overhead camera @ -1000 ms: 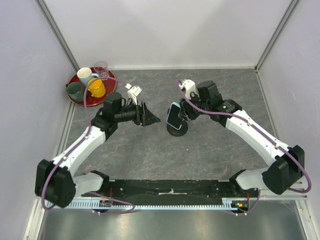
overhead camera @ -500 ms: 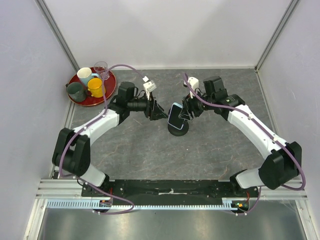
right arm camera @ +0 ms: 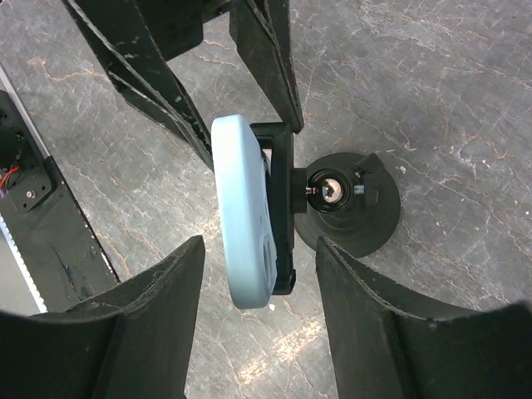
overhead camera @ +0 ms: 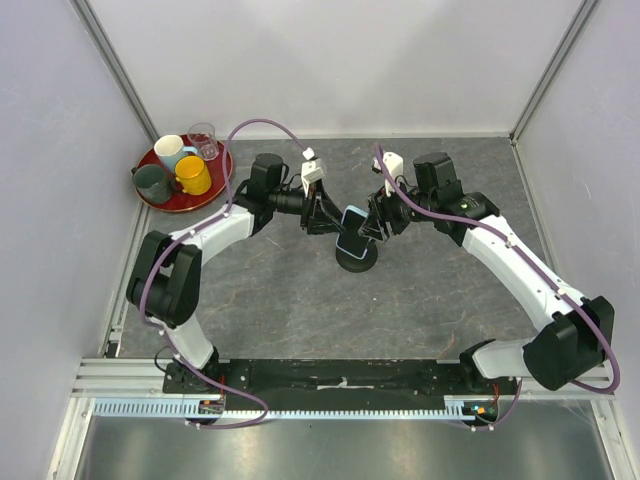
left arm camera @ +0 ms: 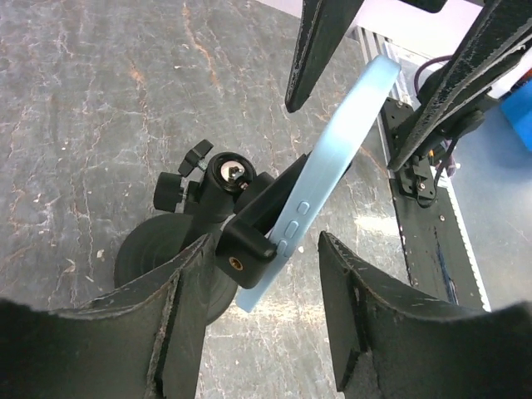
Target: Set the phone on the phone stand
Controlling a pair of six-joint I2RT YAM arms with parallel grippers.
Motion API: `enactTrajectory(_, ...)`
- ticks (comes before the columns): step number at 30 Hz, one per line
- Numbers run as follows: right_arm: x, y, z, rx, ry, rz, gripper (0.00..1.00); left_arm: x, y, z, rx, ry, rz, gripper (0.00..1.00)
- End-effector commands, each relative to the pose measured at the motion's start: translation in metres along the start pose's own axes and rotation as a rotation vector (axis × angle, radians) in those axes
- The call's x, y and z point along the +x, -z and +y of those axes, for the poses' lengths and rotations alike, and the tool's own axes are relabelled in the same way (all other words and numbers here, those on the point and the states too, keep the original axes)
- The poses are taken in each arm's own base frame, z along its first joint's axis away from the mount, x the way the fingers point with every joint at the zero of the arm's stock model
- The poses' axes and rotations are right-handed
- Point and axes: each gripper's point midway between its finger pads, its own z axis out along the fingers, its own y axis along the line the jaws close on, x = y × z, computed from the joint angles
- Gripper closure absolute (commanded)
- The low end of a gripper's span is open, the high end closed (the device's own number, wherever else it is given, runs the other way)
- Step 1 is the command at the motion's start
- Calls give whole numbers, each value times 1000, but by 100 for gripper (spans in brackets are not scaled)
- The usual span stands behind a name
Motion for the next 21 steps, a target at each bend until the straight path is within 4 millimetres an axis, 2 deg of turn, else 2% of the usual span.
enactTrajectory(1,-11,4,5,-23,17,-42,37,-8,-10,-9,112,-101,-14,43)
enactTrajectory(10,-7,0,4,-25,8,-29,39,-1,-15,-14,116,-111,-4,58)
enactTrajectory(13,-8,-1,3,-22,4,-32,41,4,-15,-14,101,-103,3,70)
enactTrajectory(14,-8,-3,4,-25,7,-33,42,6,-15,-14,87,-104,5,78)
enactTrajectory(18,-2,-11,6,-22,14,-10,51,8,-14,-14,42,-109,10,90)
enactTrajectory(20,2,-14,6,-19,26,-2,56,11,-14,-6,-23,-107,25,98)
enactTrajectory(21,5,-16,5,-16,25,3,62,9,-14,-6,-36,-109,29,98)
